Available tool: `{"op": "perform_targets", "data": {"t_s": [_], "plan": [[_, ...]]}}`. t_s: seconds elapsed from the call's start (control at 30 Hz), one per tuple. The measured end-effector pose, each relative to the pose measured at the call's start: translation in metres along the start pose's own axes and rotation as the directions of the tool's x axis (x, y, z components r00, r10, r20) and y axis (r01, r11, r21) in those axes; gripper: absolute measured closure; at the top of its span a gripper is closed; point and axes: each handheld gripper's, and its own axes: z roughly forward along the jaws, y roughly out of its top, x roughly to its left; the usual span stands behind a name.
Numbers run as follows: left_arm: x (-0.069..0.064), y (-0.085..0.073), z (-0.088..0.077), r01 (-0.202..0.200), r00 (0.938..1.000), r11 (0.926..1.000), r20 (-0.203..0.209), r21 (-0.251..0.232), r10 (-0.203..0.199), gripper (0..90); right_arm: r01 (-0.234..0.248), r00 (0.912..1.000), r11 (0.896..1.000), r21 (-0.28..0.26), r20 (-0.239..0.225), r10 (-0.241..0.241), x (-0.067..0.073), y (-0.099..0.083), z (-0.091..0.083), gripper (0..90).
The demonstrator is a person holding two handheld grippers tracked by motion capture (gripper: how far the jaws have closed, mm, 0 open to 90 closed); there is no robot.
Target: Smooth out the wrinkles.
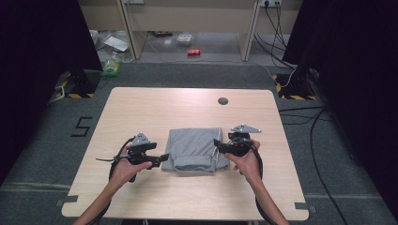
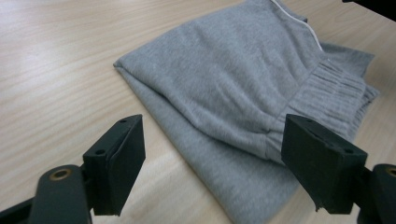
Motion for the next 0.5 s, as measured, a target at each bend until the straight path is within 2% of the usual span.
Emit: {"op": "perform_targets", "data": {"t_s": [0.17, 0.3, 0.37, 0.5], "plan": [[-0.001, -0.011, -0.012, -0.009, 1.0, 1.0, -0.001, -0.003, 0.009, 21.1, 0.004, 1.0, 1.0, 0.004, -0.007, -0.004, 0.005, -0.009, -0.009, 27.0], [0.001, -0.02, -0.019, -0.007, 0.9998, 1.0, -0.018, 0.0, 0.007, 19.9, 0.005, 1.0, 1.0, 0.007, -0.009, -0.005, 0.007, -0.014, -0.011, 25.7], [0.001, -0.025, -0.02, -0.012, 0.9994, 0.9999, -0.032, 0.007, 0.012, 19.0, 0.014, 0.9999, 1.0, 0.007, -0.006, -0.014, 0.009, -0.016, -0.011, 25.4], [0.001, -0.036, -0.023, -0.014, 0.9996, 0.9995, -0.026, 0.028, 0.014, 18.2, 0.019, 0.9998, 1.0, 0.013, -0.007, -0.019, 0.012, -0.02, -0.012, 24.1]]}}
